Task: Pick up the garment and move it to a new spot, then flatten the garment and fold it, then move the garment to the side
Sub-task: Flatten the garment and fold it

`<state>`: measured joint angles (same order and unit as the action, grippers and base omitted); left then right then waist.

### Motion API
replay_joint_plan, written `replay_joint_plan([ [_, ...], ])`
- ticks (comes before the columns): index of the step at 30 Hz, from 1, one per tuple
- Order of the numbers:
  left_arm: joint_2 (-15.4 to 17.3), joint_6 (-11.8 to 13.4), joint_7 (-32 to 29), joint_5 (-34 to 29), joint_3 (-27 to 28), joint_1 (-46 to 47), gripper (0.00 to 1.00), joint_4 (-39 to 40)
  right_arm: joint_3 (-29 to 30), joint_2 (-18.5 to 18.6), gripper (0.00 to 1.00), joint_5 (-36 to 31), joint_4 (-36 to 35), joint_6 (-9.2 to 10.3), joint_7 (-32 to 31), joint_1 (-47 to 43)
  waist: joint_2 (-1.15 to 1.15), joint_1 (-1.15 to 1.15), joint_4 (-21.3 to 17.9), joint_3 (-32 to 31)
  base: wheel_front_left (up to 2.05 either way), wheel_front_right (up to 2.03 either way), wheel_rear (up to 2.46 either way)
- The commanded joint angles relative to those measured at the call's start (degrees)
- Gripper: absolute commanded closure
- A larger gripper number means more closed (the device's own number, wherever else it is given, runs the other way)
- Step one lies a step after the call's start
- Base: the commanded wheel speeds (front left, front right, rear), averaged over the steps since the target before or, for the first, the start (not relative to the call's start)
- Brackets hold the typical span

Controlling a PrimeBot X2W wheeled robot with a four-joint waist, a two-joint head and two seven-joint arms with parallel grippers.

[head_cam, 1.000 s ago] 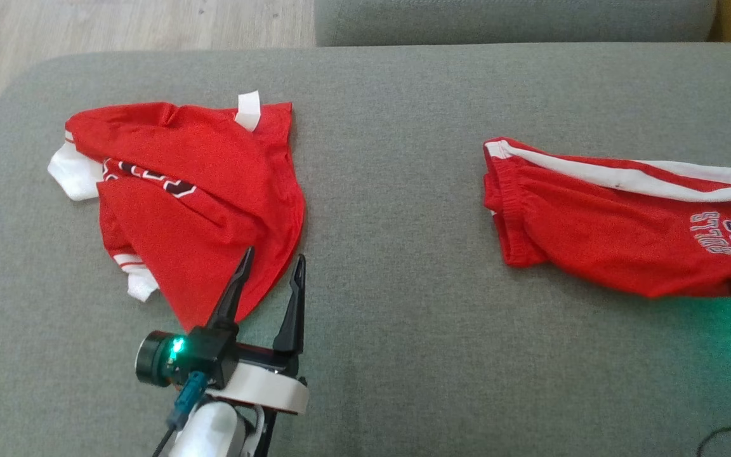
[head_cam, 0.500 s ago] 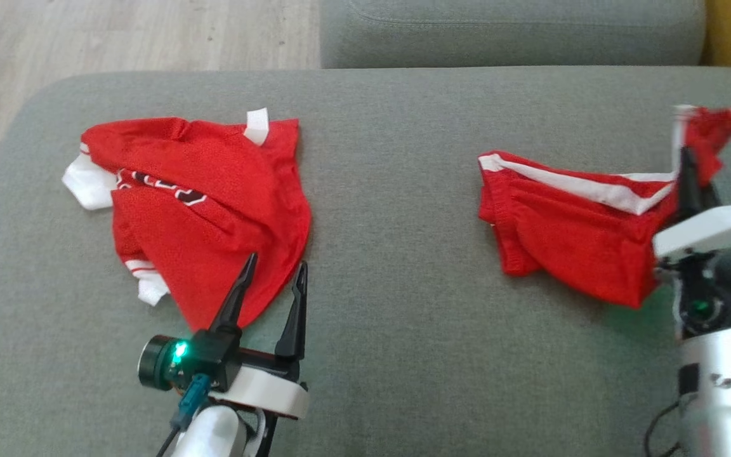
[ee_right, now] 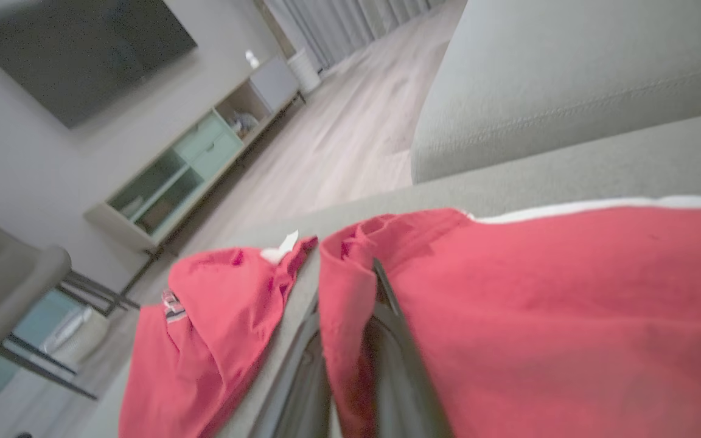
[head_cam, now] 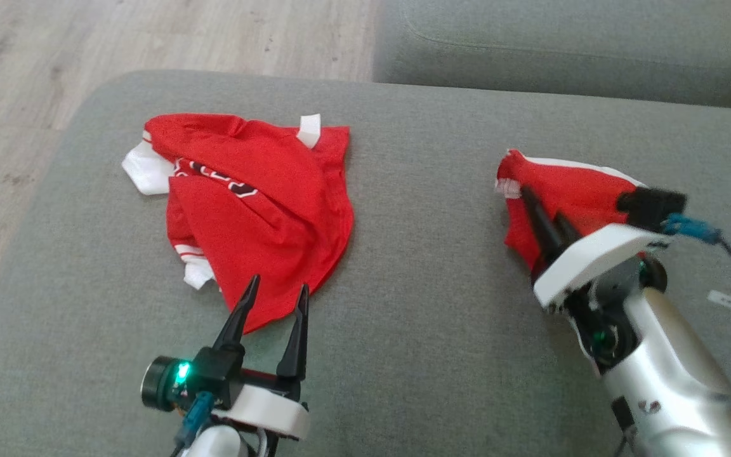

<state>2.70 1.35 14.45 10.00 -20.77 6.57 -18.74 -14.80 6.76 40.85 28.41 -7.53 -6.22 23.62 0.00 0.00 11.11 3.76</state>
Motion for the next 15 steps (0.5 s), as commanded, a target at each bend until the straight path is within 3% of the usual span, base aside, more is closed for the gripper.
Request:
replay_joint_plan([
  [1,0.18,0.23,0.55,-0.49,1.48,0.61,0.0,1.37,-3.78,1.76,1.0,-0.36,-0.22,0.04,0.17,0.91,0.0,0.0,0.75,-0.51,0.0,0.0,0.0],
  [9,0.22,0.45,0.55,-0.5,2.3,-0.65,0.0,1.48,-17.22,7.59,1.0,-5.97,5.53,0.04,1.06,1.02,0.0,0.0,-0.09,-0.96,0.0,0.0,0.0],
  [10,0.24,0.46,0.55,-0.52,2.4,-0.81,0.0,1.54,-18.87,8.12,0.89,-7.1,6.13,0.04,1.48,1.24,0.0,0.0,-0.58,-1.06,0.0,0.0,0.0],
  [11,0.25,0.44,0.55,-0.57,2.43,-0.9,0.0,1.59,-20.08,8.49,0.0,-7.98,6.85,0.04,1.89,1.38,0.0,0.0,-0.99,-1.15,0.0,0.0,0.0],
  [15,0.37,0.5,0.55,-0.71,3.07,-0.79,0.0,2.19,-21.9,8.85,0.0,-11.1,8.4,0.04,6.49,2.16,0.0,0.0,-4.0,-1.66,0.0,0.0,0.0],
])
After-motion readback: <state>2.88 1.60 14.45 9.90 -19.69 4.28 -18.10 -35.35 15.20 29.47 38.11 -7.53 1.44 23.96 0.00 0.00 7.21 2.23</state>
